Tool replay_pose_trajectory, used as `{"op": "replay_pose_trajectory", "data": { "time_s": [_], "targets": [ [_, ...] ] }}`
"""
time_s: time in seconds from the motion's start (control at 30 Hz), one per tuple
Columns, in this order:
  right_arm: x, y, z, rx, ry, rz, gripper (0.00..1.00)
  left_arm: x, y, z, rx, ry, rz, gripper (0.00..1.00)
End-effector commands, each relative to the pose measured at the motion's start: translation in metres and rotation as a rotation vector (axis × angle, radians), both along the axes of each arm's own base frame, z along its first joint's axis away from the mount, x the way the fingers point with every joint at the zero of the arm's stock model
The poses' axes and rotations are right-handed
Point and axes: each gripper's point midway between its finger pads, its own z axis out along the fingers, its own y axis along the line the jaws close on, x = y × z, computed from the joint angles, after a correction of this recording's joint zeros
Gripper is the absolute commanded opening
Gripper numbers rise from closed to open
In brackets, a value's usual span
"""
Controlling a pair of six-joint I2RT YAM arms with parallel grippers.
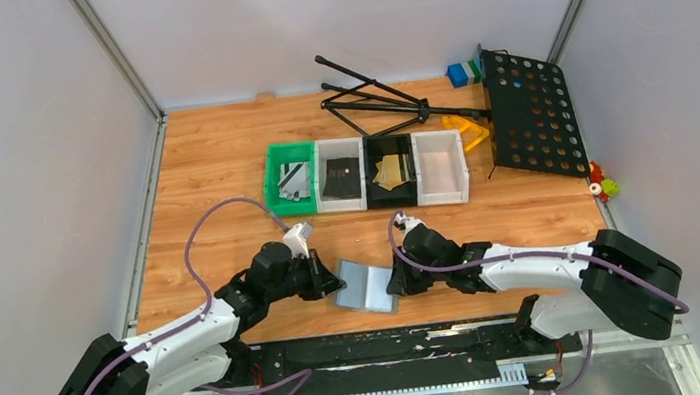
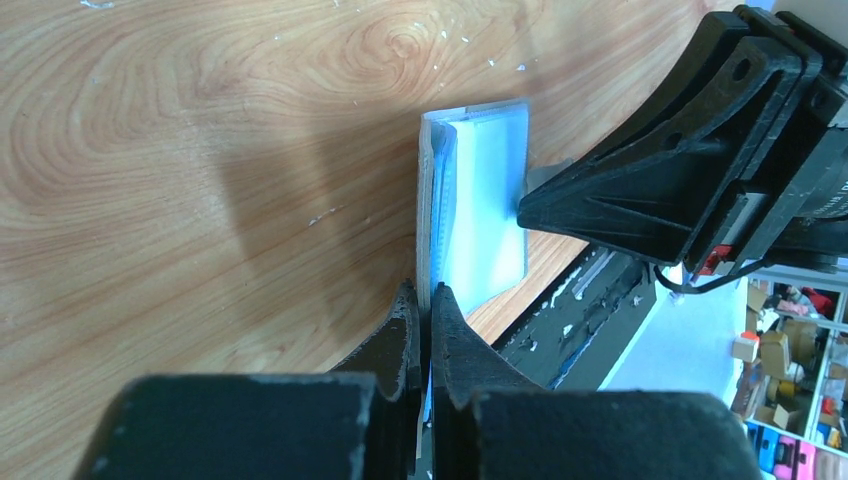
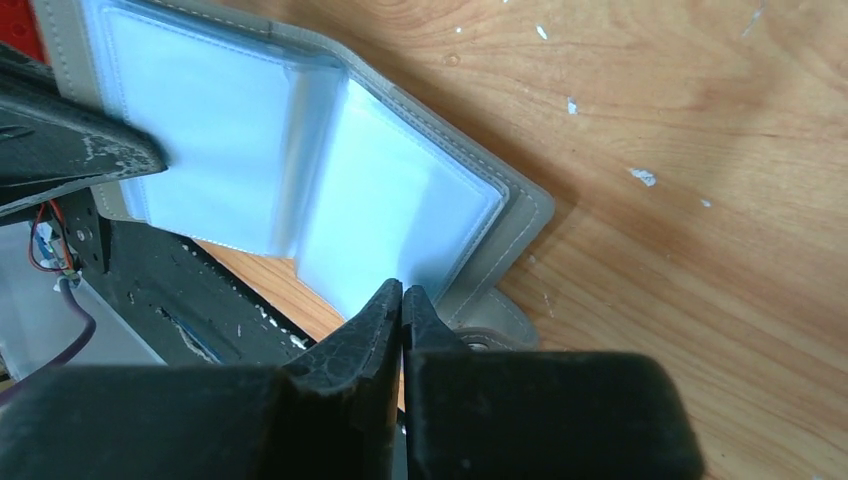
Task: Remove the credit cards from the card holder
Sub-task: Remove the credit card from the card holder.
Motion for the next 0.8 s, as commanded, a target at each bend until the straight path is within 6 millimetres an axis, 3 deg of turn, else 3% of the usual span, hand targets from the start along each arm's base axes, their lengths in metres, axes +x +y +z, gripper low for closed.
{"op": "replay_pose_trajectory", "data": {
  "time_s": [0.0,0.17,0.3,0.57,0.77],
  "targets": [
    [0.007,0.021,0.032,0.088,-0.072,0.054,0.06,0.010,-0.007,0.020,-0.025,-0.071,-0.005,0.00],
    [0.004,0.043,0.047,0.151,-0.094,0.111,0.10,0.009,-0.007,0.020,-0.028,-0.068,-0.006,0.00],
    [0.002,0.050,0.032,0.131,-0.055,0.121,0.11,0.009,-0.008,0.021,-0.029,-0.068,-0.008,0.00],
    [-0.001,0.033,-0.007,0.011,0.014,0.068,0.08,0.008,-0.007,0.018,-0.024,-0.063,-0.013,0.00],
    [0.000,0.022,-0.013,-0.025,0.017,0.039,0.04,0.009,-0.008,0.019,-0.024,-0.071,-0.018,0.00]
  ]
}}
